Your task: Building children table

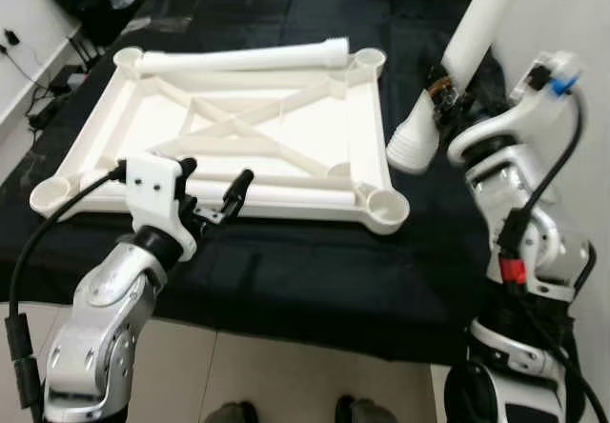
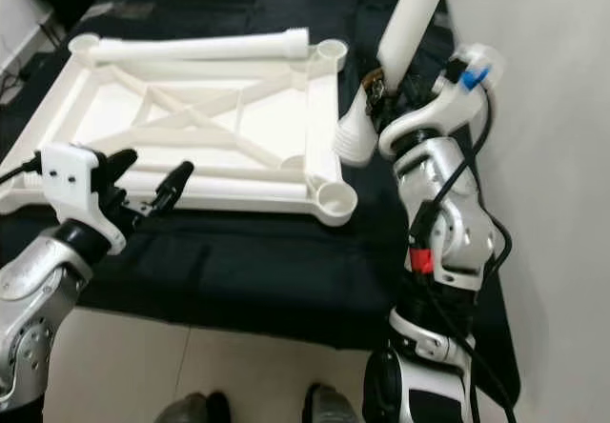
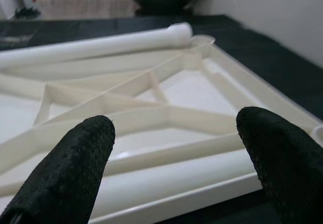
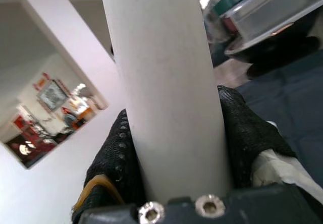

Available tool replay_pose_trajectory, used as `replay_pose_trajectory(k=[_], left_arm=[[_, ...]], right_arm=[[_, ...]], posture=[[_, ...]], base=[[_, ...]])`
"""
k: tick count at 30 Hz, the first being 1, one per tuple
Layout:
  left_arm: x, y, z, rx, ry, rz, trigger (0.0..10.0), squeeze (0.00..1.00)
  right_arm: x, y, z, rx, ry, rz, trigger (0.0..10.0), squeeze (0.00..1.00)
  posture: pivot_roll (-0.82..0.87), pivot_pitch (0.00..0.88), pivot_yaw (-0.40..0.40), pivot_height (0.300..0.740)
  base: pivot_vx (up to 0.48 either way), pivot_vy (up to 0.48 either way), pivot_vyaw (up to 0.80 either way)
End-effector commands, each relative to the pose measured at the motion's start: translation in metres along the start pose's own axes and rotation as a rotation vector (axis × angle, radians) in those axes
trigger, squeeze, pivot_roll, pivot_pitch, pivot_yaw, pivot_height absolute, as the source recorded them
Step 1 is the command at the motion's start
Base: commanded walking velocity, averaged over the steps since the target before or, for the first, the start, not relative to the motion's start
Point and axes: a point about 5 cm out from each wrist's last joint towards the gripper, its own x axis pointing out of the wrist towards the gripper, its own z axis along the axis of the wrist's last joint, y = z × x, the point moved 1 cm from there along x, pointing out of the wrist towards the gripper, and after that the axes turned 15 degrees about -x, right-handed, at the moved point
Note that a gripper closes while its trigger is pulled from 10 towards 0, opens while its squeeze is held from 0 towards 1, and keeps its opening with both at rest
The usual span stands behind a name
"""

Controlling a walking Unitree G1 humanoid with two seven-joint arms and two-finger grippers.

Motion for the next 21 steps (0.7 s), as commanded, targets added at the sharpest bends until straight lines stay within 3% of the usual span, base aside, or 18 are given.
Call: replay_pose_trajectory(k=[1,4,7,8,9,14,15,17,18,20,21], left_arm=[[-0.001,-0.004,-0.002,-0.008,0.002,-0.017,10.0,0.0],[0.0,-0.008,-0.001,-0.026,-0.003,-0.032,10.0,0.0],[0.006,-0.003,0.01,-0.231,-0.06,-0.07,10.0,0.0],[0.006,-0.003,0.01,-0.231,-0.06,-0.07,10.0,0.0],[0.008,-0.001,0.026,-0.333,-0.156,-0.11,10.0,0.0],[0.009,-0.006,0.048,-0.288,-0.211,-0.199,10.0,0.0],[0.01,0.0,0.053,-0.272,-0.233,-0.148,10.0,0.0],[0.012,0.0,0.059,-0.283,-0.246,-0.136,10.0,0.0],[0.015,0.005,0.055,-0.266,-0.238,-0.088,10.0,0.0],[0.017,0.007,0.049,-0.267,-0.21,-0.051,10.0,0.0],[0.016,0.0,0.061,-0.343,-0.286,-0.135,10.0,0.0]], right_arm=[[-0.002,0.005,-0.003,0.045,-0.008,0.036,10.0,0.0],[-0.003,0.011,0.0,0.089,-0.036,0.077,10.0,0.0],[-0.007,0.025,-0.002,0.214,-0.087,0.223,10.0,0.0],[-0.007,0.025,-0.002,0.214,-0.087,0.223,10.0,0.0],[-0.007,0.025,-0.01,0.229,-0.075,0.233,10.0,0.0],[-0.009,0.039,0.0,0.313,-0.142,0.348,10.0,0.0],[-0.006,0.035,-0.006,0.253,-0.095,0.29,10.0,0.0],[-0.006,0.04,0.004,0.268,-0.134,0.339,10.0,0.0],[-0.004,0.031,-0.009,0.201,-0.069,0.266,10.0,0.0],[-0.005,0.033,-0.005,0.211,-0.088,0.287,10.0,0.0],[-0.002,0.033,-0.005,0.232,-0.096,0.288,10.0,0.0]], posture=[[-0.03,0.086,0.015,0.74],[-0.03,0.083,0.014,0.74],[-0.03,0.04,0.004,0.74],[-0.03,0.04,0.004,0.74],[-0.02,0.048,-0.003,0.74],[-0.02,0.031,-0.006,0.74],[-0.02,0.033,-0.002,0.74],[-0.02,0.022,-0.01,0.74],[-0.03,0.03,-0.014,0.74],[-0.02,0.0,-0.011,0.74],[-0.04,0.042,-0.015,0.74]], base=[[0.0,0.0,0.0],[0.0,0.0,0.0],[0.0,0.0,0.0],[0.0,0.0,0.0],[0.0,0.0,0.0],[0.0,0.0,0.0],[0.0,0.0,0.0],[0.0,0.0,0.0],[0.0,0.0,0.0],[0.0,0.0,0.0],[0.0,0.0,0.0]])
